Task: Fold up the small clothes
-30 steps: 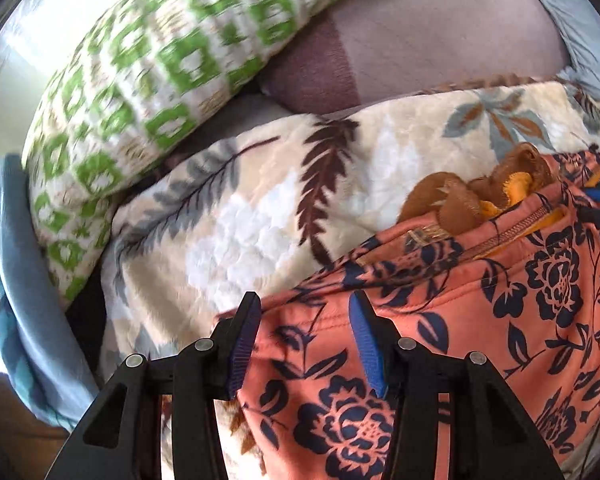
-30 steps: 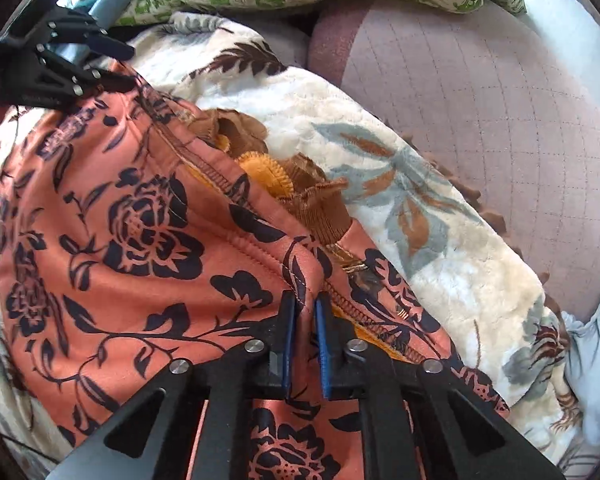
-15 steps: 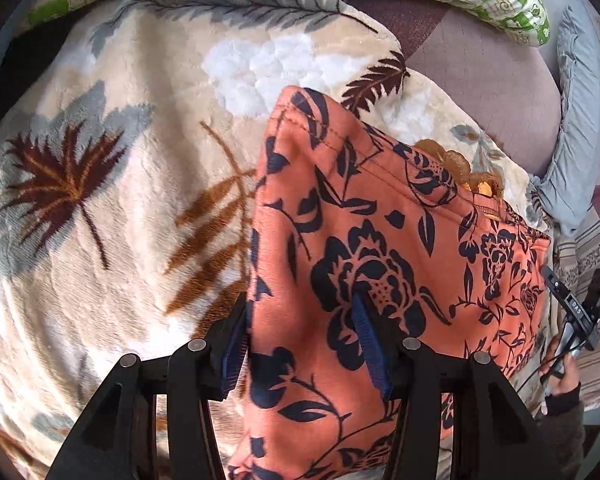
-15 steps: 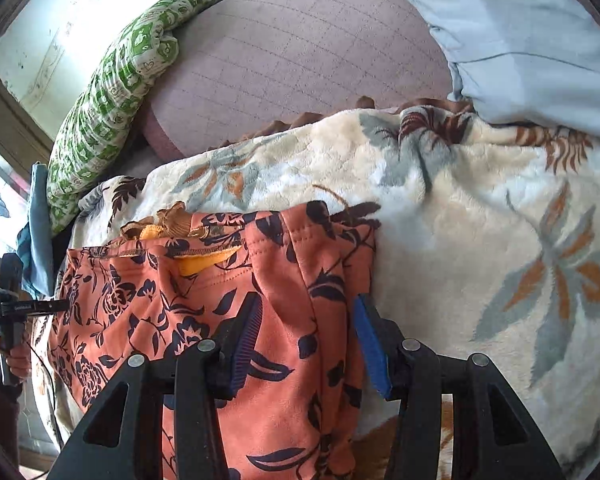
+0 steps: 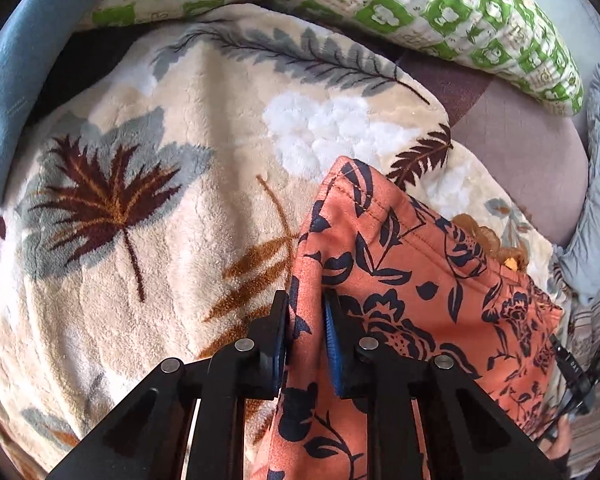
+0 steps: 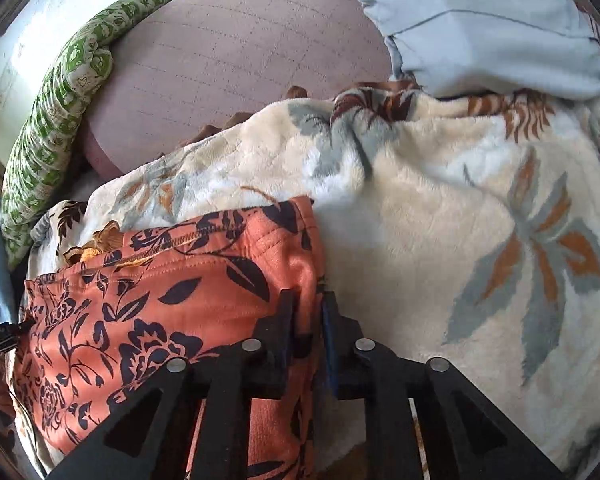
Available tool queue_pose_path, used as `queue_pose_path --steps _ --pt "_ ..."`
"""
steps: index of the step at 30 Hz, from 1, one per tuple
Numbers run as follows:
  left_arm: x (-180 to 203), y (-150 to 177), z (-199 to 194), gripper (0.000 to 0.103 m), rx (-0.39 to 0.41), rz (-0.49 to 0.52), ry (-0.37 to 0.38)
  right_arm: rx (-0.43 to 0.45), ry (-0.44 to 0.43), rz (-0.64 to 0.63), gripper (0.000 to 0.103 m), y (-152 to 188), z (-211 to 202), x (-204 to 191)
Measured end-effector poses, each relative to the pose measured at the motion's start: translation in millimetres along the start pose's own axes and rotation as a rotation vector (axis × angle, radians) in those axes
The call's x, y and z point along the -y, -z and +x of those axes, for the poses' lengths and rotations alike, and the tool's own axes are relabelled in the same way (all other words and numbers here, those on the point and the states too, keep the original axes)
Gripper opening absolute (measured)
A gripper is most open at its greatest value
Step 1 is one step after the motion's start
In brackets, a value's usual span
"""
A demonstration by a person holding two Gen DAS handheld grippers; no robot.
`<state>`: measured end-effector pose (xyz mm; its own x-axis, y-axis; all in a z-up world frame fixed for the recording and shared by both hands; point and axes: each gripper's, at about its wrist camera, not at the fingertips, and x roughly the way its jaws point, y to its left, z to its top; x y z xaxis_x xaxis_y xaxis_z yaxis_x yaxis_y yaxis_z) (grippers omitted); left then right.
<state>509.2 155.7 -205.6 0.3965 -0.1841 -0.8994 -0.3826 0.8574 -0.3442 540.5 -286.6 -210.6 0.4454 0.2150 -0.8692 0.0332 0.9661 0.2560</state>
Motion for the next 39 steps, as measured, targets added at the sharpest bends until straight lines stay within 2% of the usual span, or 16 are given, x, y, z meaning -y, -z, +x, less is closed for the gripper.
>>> queue_pose_path --steps 3,7,9,11,13,15,19,21,22,24,26,29,32,35,36,39 --pt "-12 9 -28 0.022 -0.004 -0.031 0.081 0.067 -0.089 0.061 0.023 10 -32 5" --pt "-24 58 -71 0.051 0.012 -0.061 0.275 0.105 -0.192 0.039 0.027 43 -76 0" --pt "-21 85 -78 0.052 0.004 -0.041 0.333 0.104 -0.245 0.039 0.03 63 -88 -5" --pt "-18 109 -70 0.052 -0.012 -0.027 0.325 0.097 -0.283 0.049 0.033 83 -92 -9" --pt "-19 125 -49 0.05 -0.054 -0.023 0.232 0.069 -0.239 0.044 0.033 103 -86 -13" --pt "-24 131 -33 0.032 -0.074 -0.016 0.157 -0.028 -0.163 0.039 0.03 122 -66 -15" --pt "-34 128 -51 0.03 -0.075 -0.1 0.234 -0.012 -0.096 -0.008 0.033 132 -83 -26" --pt "-39 137 -68 0.039 -0.056 -0.117 0.283 0.024 -0.192 0.061 0.039 131 -103 -24" --pt "-44 143 -78 0.051 -0.041 -0.132 0.309 0.034 -0.236 0.11 0.051 134 -112 -21" --pt "-50 154 -80 0.059 -0.026 -0.177 0.374 0.03 -0.325 0.204 0.061 144 -118 -15" --pt "-56 162 -72 0.059 -0.052 -0.224 0.438 -0.025 -0.395 0.28 0.062 156 -107 -14" --pt "-58 168 -49 0.059 -0.11 -0.267 0.447 -0.084 -0.375 0.424 0.061 170 -83 -8" --pt "-60 163 -33 0.059 -0.105 -0.309 0.448 -0.032 -0.424 0.6 0.061 179 -70 3" --pt "-58 146 -29 0.046 -0.072 -0.358 0.42 0.024 -0.405 0.666 0.053 173 -62 6" --pt "-53 142 -29 0.018 -0.06 -0.352 0.397 0.025 -0.384 0.673 0.012 169 -61 7" --pt "-51 143 -46 0.014 -0.028 -0.327 0.395 0.149 -0.407 0.584 0.008 149 -92 7"
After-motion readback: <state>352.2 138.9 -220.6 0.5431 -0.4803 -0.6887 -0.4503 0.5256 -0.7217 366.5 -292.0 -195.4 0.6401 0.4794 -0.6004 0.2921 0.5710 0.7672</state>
